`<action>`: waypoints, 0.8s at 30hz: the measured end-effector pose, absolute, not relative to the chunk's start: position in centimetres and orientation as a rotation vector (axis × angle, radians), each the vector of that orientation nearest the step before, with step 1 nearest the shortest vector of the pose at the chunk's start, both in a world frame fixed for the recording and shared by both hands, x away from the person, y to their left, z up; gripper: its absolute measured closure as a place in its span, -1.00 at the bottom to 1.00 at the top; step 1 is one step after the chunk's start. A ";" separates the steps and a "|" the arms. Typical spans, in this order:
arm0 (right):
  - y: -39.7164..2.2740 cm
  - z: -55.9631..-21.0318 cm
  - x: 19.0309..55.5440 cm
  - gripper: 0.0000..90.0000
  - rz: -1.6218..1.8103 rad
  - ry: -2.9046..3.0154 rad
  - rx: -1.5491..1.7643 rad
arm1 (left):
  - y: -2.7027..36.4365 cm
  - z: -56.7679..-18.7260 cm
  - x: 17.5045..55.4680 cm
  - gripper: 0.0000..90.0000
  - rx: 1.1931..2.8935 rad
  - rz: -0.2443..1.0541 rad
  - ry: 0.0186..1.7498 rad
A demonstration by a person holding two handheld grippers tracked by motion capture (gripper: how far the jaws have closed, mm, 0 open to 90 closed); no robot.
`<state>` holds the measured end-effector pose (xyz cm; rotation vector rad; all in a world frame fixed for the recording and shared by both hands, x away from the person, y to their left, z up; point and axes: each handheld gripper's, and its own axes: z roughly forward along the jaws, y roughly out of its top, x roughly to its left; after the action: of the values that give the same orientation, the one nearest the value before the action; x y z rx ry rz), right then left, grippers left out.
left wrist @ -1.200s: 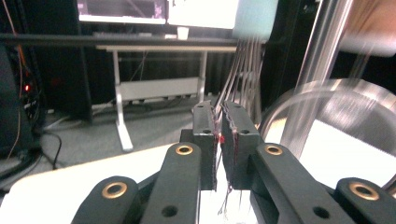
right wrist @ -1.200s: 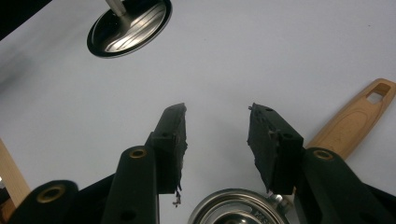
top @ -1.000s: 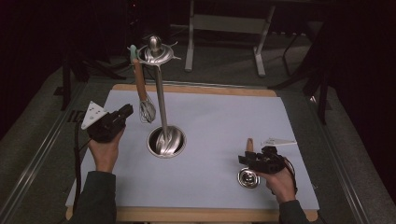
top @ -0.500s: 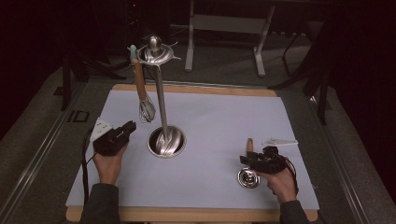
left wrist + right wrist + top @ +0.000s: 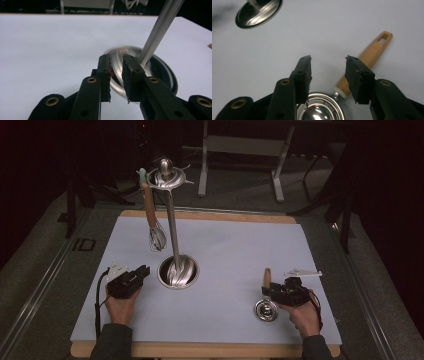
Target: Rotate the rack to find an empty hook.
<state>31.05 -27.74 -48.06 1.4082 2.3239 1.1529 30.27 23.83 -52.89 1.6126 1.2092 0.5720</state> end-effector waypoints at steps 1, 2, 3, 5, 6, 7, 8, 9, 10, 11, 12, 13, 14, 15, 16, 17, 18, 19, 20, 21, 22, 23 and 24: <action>-27.8 -48.1 31.1 0.25 1.149 2.320 1.413 | 23.9 -53.2 30.2 0.71 1.616 0.565 1.218; -28.0 -48.2 31.1 0.25 1.148 2.320 1.420 | 23.9 -53.3 30.2 0.71 1.618 0.564 1.222; -28.1 -48.3 31.1 0.24 1.148 2.319 1.423 | 23.9 -53.5 30.2 0.71 1.620 0.559 1.226; -28.3 -48.4 31.2 0.24 1.145 2.318 1.438 | 23.9 -53.5 30.2 0.71 1.621 0.562 1.223; -28.4 -48.5 31.2 0.24 1.144 2.316 1.449 | 23.8 -53.5 30.2 0.71 1.621 0.564 1.219; -28.5 -48.7 31.2 0.24 1.142 2.317 1.455 | 23.8 -53.6 30.1 0.71 1.625 0.564 1.217; -28.6 -48.8 31.3 0.24 1.136 2.316 1.468 | 23.8 -53.7 30.1 0.71 1.629 0.563 1.215; -28.7 -48.9 31.3 0.24 1.131 2.316 1.478 | 23.7 -53.7 30.1 0.71 1.630 0.563 1.216; -28.8 -49.0 31.4 0.25 1.126 2.316 1.495 | 23.7 -53.7 30.1 0.71 1.631 0.564 1.214; -28.9 -49.2 31.4 0.25 1.123 2.314 1.500 | 23.6 -53.8 30.0 0.71 1.635 0.564 1.212; -29.0 -49.3 31.5 0.26 1.119 2.315 1.506 | 23.6 -53.8 30.0 0.71 1.636 0.567 1.210; -29.0 -49.5 31.5 0.26 1.114 2.318 1.510 | 23.6 -53.8 30.0 0.70 1.640 0.565 1.205; -29.0 -49.6 31.6 0.26 1.112 2.320 1.516 | 23.5 -53.8 30.0 0.70 1.641 0.561 1.202; -29.0 -49.8 31.6 0.26 1.106 2.322 1.527 | 23.5 -53.9 29.9 0.70 1.645 0.560 1.198; -29.0 -49.9 31.7 0.26 1.103 2.324 1.528 | 23.5 -53.9 29.9 0.69 1.649 0.560 1.198; -28.9 -50.1 31.8 0.26 1.097 2.327 1.536 | 23.4 -53.9 29.9 0.69 1.651 0.563 1.197; -28.9 -50.2 31.8 0.26 1.093 2.332 1.538 | 23.4 -53.9 29.9 0.69 1.652 0.566 1.197; -28.8 -50.4 31.9 0.26 1.087 2.335 1.543 | 23.4 -53.9 29.9 0.69 1.652 0.568 1.197; -28.8 -50.5 32.0 0.27 1.082 2.337 1.544 | 23.4 -53.9 29.9 0.69 1.655 0.569 1.195; -28.8 -50.6 32.0 0.28 1.080 2.335 1.556 | 23.3 -53.9 29.9 0.69 1.656 0.572 1.195; -28.8 -50.7 32.1 0.28 1.076 2.334 1.566 | 23.3 -53.9 29.9 0.69 1.659 0.573 1.192; -28.8 -50.8 32.1 0.29 1.075 2.334 1.570 | 23.3 -53.9 29.9 0.69 1.660 0.574 1.192; -28.9 -50.8 32.1 0.30 1.074 2.332 1.574 | 23.2 -53.9 29.9 0.69 1.664 0.575 1.192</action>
<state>32.14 -28.88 -50.85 1.5745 2.3320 1.0738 29.91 23.24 -53.88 1.6635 1.1919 0.5747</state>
